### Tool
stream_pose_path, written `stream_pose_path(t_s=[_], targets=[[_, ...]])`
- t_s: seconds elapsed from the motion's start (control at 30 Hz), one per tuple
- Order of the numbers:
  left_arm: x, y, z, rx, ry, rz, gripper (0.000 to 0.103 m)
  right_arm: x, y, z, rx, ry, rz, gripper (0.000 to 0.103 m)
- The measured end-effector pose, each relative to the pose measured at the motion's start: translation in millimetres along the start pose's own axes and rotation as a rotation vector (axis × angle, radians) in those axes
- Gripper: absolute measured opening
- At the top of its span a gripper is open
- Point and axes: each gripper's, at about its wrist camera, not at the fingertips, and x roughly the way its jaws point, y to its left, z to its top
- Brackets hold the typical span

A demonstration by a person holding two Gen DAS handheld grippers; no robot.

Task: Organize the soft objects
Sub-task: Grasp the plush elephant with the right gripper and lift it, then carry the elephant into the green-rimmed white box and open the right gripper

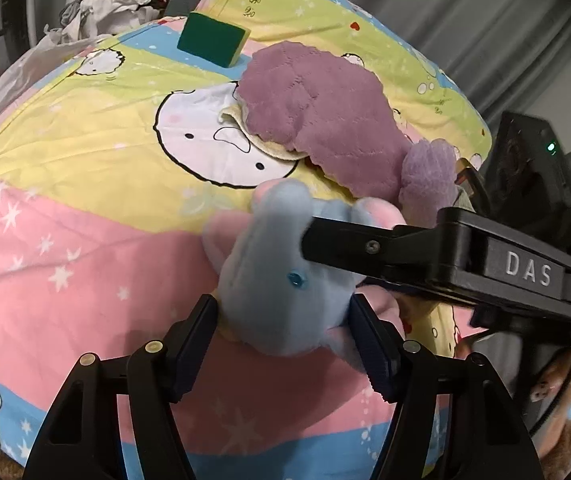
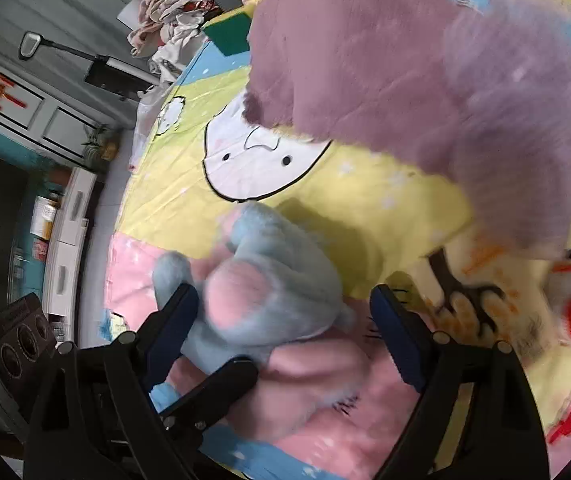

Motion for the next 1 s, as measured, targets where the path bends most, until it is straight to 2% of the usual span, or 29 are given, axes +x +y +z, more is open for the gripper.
stream_pose_path(t_s=[0.03, 0.07, 0.2, 0.33, 0.5, 0.63, 0.73, 0.9, 1.0], targets=[[-0.2, -0.5, 1.1, 0.004, -0.006, 0.002, 0.066, 0.2, -1.5, -0.8, 0.014, -0.001, 0.043, 0.073], [-2.0, -2.5, 2.0, 0.009, -0.012, 0.011, 0.065, -0.9, -2.0, -1.9, 0.021, -0.007, 0.075, 0.071], [-8.1, -18.3, 7.8, 0.047, -0.036, 0.042, 0.064, -14.1, 3.9, -7.3, 0.004, -0.063, 0.081, 0.069], [-22.7, -45.5, 13.4, 0.114, -0.085, 0.013, 0.064, -53.8, 0.7, -11.2, 0.009, -0.165, 0.099, 0.069], [-36.6, -102.5, 24.2, 0.248, -0.141, -0.067, 0.064, -114.4, -17.6, -20.0, 0.049, -0.317, 0.103, 0.069], [-35.0, -162.2, 26.6, 0.358, -0.152, -0.141, 0.064, -175.3, -45.0, -37.2, 0.109, -0.453, 0.066, 0.069], [-29.7, -201.6, 23.7, 0.429, -0.153, -0.184, 0.064, -204.6, -67.1, -46.4, 0.149, -0.531, 0.038, 0.069], [-11.7, -270.8, 10.1, 0.517, -0.119, -0.274, 0.064, -254.6, -114.3, -70.8, 0.229, -0.665, -0.014, 0.069], [7.8, -310.5, -2.1, 0.565, -0.066, -0.327, 0.064, -276.7, -145.6, -86.1, 0.301, -0.725, -0.044, 0.069]])
